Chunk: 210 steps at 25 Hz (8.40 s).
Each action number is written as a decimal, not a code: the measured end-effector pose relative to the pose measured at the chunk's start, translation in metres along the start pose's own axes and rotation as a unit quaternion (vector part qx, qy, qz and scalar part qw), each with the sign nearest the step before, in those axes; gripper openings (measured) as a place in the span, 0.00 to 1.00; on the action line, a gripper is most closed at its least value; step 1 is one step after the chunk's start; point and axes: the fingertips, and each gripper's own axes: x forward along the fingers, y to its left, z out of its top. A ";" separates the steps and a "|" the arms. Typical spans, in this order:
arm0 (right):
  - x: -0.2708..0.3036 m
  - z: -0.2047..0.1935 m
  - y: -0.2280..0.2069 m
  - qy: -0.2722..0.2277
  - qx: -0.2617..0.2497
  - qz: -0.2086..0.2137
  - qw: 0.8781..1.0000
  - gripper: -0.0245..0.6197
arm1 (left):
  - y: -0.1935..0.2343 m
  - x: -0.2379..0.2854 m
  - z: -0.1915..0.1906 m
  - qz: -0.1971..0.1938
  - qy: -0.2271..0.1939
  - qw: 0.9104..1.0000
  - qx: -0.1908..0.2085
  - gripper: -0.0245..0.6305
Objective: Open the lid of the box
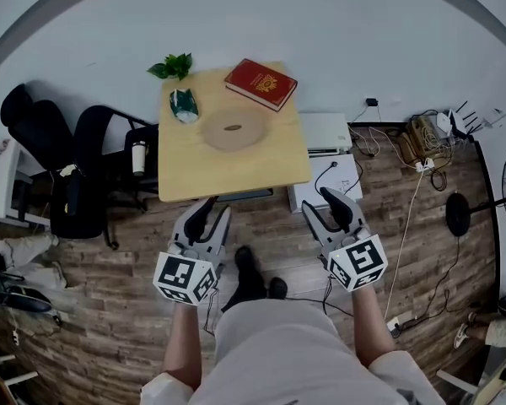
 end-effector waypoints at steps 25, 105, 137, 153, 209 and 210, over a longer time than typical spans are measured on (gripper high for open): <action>0.125 0.022 -0.012 0.022 0.010 -0.016 1.000 0.32 | 0.105 0.073 0.001 -0.048 0.023 0.999 -0.003 0.26; 0.270 -0.083 -0.184 0.119 0.055 0.165 0.978 0.32 | 0.150 0.319 -0.196 0.096 0.307 0.935 0.147 0.32; 0.272 -0.113 -0.194 0.147 0.080 0.129 0.977 0.32 | 0.172 0.342 -0.248 0.074 0.367 0.851 0.368 0.34; 0.265 -0.121 -0.194 0.156 0.084 0.129 0.976 0.32 | 0.178 0.345 -0.253 0.085 0.367 0.826 0.419 0.28; 0.262 -0.027 -0.211 0.069 0.067 0.142 0.985 0.30 | 0.172 0.327 -0.176 0.113 0.375 0.813 0.431 0.15; 0.262 -0.026 -0.212 0.068 0.067 0.143 0.985 0.30 | 0.172 0.326 -0.174 0.115 0.375 0.813 0.431 0.15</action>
